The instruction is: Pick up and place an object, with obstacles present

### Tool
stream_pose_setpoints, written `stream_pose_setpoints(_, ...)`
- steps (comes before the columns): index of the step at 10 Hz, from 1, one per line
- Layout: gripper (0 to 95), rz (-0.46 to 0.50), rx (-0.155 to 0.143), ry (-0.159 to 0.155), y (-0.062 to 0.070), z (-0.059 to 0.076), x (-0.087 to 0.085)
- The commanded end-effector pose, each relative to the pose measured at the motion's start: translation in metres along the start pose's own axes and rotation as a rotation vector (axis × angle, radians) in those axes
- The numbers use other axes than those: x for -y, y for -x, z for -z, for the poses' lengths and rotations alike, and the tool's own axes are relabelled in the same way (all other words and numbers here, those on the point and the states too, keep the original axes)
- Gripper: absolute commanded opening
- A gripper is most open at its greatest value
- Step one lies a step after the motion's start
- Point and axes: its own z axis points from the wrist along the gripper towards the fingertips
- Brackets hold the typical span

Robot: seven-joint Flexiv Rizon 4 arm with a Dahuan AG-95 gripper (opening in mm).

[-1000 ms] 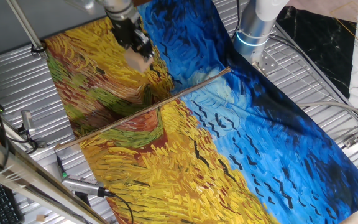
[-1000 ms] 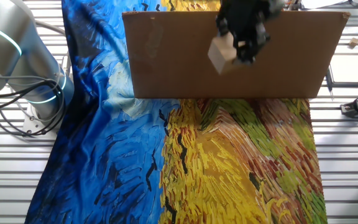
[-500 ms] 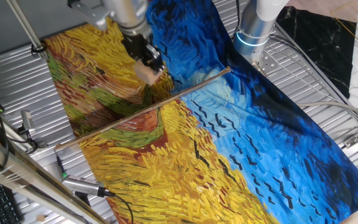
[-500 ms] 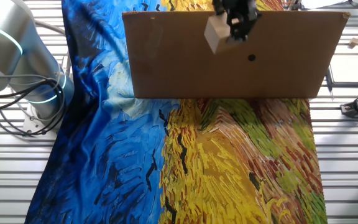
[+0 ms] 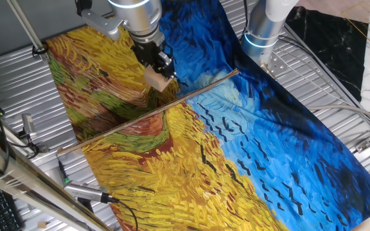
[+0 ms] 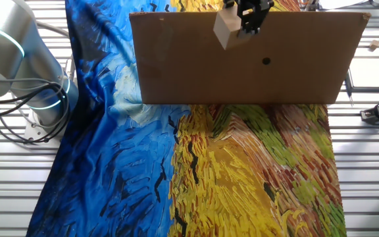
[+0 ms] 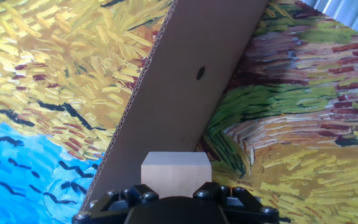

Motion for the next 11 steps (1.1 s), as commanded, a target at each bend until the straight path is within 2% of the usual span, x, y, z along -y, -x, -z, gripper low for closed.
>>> stream_pose_setpoints(1,0.0,0.039,0.006,0.002,0.0,0.0,0.0)
stream_pose_setpoints(4,0.0,0.135,0.02,0.016,0.0,0.0,0.0)
stream_pose_setpoints(6,0.0,0.144,0.023,0.018,0.0,0.0,0.0)
stream_pose_setpoints(7,0.0,0.129,0.028,0.037,0.0,0.0,0.0)
stream_pose_setpoints(8,0.0,0.126,0.029,0.039,0.0,0.0,0.0)
stream_pose_setpoints(9,0.0,0.109,0.025,0.043,0.001,0.003,-0.004)
stream_pose_setpoints(11,0.0,0.089,0.025,0.044,0.01,0.016,-0.029)
